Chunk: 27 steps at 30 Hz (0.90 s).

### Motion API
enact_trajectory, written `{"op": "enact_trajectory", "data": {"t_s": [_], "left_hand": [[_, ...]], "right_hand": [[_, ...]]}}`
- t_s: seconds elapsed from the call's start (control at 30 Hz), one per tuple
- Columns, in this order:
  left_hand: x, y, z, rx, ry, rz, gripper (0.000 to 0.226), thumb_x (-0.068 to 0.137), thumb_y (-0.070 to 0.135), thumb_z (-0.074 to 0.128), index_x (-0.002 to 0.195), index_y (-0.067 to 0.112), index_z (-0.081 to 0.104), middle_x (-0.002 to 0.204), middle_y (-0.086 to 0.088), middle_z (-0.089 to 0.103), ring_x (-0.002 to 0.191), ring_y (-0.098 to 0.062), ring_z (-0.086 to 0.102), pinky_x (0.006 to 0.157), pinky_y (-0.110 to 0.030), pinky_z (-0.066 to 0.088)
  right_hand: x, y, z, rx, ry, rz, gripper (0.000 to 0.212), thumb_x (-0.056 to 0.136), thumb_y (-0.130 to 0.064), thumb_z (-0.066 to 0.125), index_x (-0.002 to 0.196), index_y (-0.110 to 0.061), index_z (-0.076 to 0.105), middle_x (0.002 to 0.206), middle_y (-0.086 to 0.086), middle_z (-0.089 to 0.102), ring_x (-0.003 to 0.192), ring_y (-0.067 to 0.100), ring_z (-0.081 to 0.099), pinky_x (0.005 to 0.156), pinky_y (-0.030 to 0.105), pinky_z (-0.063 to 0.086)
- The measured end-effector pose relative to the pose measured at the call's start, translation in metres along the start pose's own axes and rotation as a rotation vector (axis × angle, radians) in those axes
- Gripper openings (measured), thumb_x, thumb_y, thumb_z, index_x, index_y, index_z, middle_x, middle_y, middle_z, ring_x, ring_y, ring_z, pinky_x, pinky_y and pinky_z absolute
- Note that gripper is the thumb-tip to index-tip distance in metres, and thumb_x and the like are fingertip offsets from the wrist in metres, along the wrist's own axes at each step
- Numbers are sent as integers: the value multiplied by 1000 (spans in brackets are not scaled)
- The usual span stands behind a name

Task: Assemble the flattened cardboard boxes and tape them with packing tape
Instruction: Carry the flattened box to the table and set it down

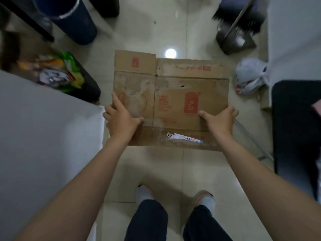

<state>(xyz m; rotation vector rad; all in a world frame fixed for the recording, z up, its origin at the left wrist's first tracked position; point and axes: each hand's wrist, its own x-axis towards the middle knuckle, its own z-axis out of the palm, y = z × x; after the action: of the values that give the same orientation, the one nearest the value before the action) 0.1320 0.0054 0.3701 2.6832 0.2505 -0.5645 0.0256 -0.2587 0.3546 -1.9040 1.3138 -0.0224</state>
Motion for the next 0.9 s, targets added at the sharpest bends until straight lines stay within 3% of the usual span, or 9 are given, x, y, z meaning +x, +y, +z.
{"op": "enact_trajectory", "data": {"t_s": [0.17,0.3,0.4,0.47,0.73,0.9], "left_hand": [[-11,83,-164,-134,61,52,133,72,47,91,163,19,-3,161,-18,21,147,-42,23,114,-54,35],[-19,155,-279,-197,118,81,130,71,48,91,163,24,2,161,-15,20,147,-40,22,111,-54,37],[-15,213,-357,-243,181,97,128,72,51,89,164,25,4,162,-15,20,148,-40,19,113,-55,35],[-8,253,-402,-258,208,118,128,71,53,89,163,25,5,162,-16,19,148,-41,19,114,-56,34],[62,426,-525,-320,348,184,128,70,49,91,162,24,5,157,-18,25,144,-41,26,107,-58,40],[132,508,-574,-377,345,178,129,73,44,91,163,19,3,159,-20,23,146,-42,25,112,-59,35]], "right_hand": [[-24,-156,-103,21,3,-88,98,69,-38,93,143,-5,38,144,13,37,131,30,45,107,37,41],[-36,-273,-182,45,22,-150,101,72,-40,91,147,-6,32,144,10,35,130,29,46,106,44,43],[-33,-352,-236,90,1,-203,101,74,-35,90,148,-6,29,145,10,31,129,29,47,105,39,45],[-24,-401,-268,106,17,-245,100,74,-36,90,147,-7,29,145,9,30,129,29,47,108,46,46],[77,-588,-342,142,91,-384,106,76,-39,89,152,-8,23,150,9,24,135,29,42,104,44,45],[157,-697,-352,107,83,-432,105,76,-42,88,151,-9,23,151,9,24,138,31,40,105,46,46]]}}
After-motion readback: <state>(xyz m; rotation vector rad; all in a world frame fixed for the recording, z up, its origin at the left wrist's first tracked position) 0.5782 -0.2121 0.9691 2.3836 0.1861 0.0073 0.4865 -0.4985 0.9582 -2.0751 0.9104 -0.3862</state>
